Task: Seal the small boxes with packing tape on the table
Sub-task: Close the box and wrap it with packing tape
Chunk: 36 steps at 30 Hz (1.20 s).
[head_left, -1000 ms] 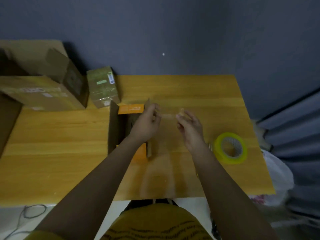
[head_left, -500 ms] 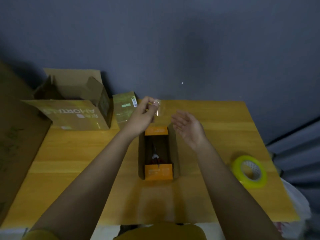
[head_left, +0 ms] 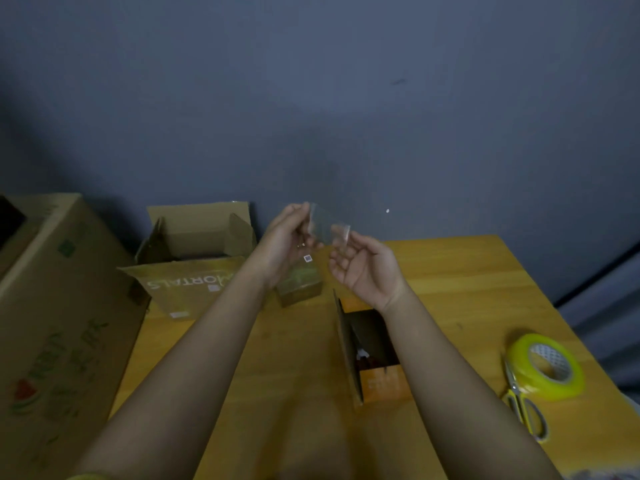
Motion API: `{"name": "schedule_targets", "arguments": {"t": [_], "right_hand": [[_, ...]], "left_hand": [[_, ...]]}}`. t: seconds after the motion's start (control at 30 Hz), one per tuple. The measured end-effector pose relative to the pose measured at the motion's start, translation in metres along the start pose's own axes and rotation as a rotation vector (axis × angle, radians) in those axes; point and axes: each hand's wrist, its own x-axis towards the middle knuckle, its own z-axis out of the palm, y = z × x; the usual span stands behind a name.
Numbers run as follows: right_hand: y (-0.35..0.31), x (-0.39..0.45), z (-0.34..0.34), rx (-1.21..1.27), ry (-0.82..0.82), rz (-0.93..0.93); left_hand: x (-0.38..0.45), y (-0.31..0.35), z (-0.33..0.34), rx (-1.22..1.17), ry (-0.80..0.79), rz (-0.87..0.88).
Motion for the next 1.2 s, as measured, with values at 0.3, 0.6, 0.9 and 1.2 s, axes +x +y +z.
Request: {"name": "schedule_targets", "arguments": {"t": [0.3,0.6,0.9,1.2], "right_hand": [[-0.003,-0.006,0.037,-0.048,-0.075,-0.077],[-0.007,-0.007,0.048,-0.106,-0.154,-0.161],[-0.009,-0.008,0.047,-0.189,-0.125,-0.197],[-0.012,-0.012,0.043,-0.263,-0.06,-0.215]], "left_hand": [[-0.008,0.021,-0.012,-0.049,0.062,0.036],[-0.01,0.025,-0.016,-0.033,0.069,0.036],[-0.009,0.021,-0.018,-0.008,0.081,0.045],[-0.007,0.019,-0.017,0.145,0.123,0.047]]}}
